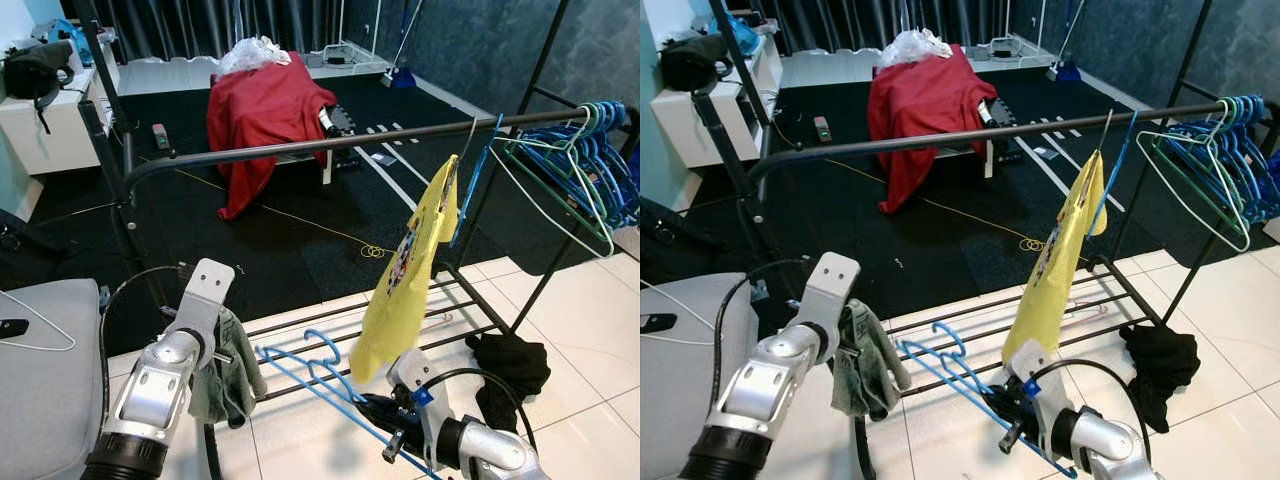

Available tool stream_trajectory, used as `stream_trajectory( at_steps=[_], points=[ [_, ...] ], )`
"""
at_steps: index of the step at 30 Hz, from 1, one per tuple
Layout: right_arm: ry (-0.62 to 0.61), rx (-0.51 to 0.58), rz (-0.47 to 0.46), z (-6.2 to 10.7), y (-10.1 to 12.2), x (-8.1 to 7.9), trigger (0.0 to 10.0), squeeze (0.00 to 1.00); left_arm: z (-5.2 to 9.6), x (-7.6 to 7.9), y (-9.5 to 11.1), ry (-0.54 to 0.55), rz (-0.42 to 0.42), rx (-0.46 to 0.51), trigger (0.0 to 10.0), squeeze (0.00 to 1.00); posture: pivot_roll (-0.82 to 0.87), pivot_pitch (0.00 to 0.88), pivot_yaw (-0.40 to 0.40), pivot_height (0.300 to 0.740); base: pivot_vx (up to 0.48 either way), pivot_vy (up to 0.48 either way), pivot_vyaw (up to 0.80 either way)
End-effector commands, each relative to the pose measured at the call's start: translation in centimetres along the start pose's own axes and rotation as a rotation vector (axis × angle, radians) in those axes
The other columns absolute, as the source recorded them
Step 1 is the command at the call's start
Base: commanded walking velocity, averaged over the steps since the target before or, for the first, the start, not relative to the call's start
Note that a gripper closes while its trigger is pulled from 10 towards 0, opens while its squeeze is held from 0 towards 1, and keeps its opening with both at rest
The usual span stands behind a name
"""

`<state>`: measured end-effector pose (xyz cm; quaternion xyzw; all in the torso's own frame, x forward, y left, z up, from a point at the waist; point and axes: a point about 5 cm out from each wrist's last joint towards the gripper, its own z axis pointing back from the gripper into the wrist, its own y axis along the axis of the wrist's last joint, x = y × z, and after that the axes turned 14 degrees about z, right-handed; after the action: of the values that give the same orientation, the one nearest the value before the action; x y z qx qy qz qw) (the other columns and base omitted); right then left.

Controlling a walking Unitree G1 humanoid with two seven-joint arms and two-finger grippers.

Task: Hang hanger

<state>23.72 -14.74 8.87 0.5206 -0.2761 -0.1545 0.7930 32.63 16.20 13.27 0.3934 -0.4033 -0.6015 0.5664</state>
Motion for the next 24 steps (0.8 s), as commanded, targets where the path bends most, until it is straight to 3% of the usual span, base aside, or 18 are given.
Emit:
stream_trajectory(
  at_steps=[1, 4, 6, 7, 16, 20, 22, 23, 24],
  points=[
    [0.011, 0.024, 0.001, 0.0, 0.4, -0.2, 0.0, 0.0, 0.1, 0.1, 0.6, 0.003, 0.01, 0.014, 10.0, 0.0, -0.07, 0.095, 0.021, 0.735, 0.0, 0.0, 0.0],
    [0.026, 0.073, 0.047, -0.8, 2.7, -0.1, 0.0, 0.0, -0.2, 0.7, 1.0, 0.012, 0.022, 0.018, 10.0, 0.0, -0.08, 0.095, 0.028, 0.735, 0.0, 0.0, 0.0],
    [0.026, 0.073, 0.047, -0.8, 2.7, -0.1, 0.0, 0.0, -0.2, 0.7, 1.0, 0.012, 0.022, 0.018, 10.0, 0.0, -0.08, 0.095, 0.028, 0.735, 0.0, 0.0, 0.0],
    [0.08, 0.104, 0.044, -1.4, 4.5, -0.4, 0.0, 0.0, -0.5, 0.9, 1.4, 0.023, 0.03, 0.03, 10.0, 0.0, -0.08, 0.093, 0.022, 0.735, 0.0, 0.0, 0.0],
    [0.164, 0.077, 0.036, -1.6, 5.6, -0.8, 0.0, 0.0, -1.1, 0.5, 2.1, 0.055, 0.026, 0.045, 10.0, 0.0, -0.08, 0.086, 0.035, 0.735, 0.0, 0.0, 0.0],
    [0.195, -0.045, 0.0, -0.9, 4.1, -0.7, 0.0, 0.0, -1.4, -0.2, 2.3, 0.084, -0.048, 0.06, 10.0, 0.0, -0.08, 0.081, 0.038, 0.735, 0.0, 0.0, 0.0],
    [0.146, -0.23, 0.015, 0.2, 1.4, 0.2, 0.0, 0.0, -1.5, -0.7, 2.4, 0.095, -0.093, 0.068, 10.0, 0.0, -0.08, 0.076, 0.037, 0.735, 0.0, 0.0, 0.0],
    [0.146, -0.23, 0.015, 0.2, 1.4, 0.2, 0.0, 0.0, -1.5, -0.7, 2.4, 0.095, -0.093, 0.068, 10.0, 0.0, -0.08, 0.076, 0.037, 0.735, 0.0, 0.0, 0.0],
    [0.104, -0.302, 0.034, 0.7, 0.4, 0.7, 0.0, 0.0, -1.6, -0.8, 2.5, 0.099, -0.094, 0.07, 10.0, 0.0, -0.08, 0.075, 0.033, 0.735, 0.0, 0.0, 0.0]
  ],
)
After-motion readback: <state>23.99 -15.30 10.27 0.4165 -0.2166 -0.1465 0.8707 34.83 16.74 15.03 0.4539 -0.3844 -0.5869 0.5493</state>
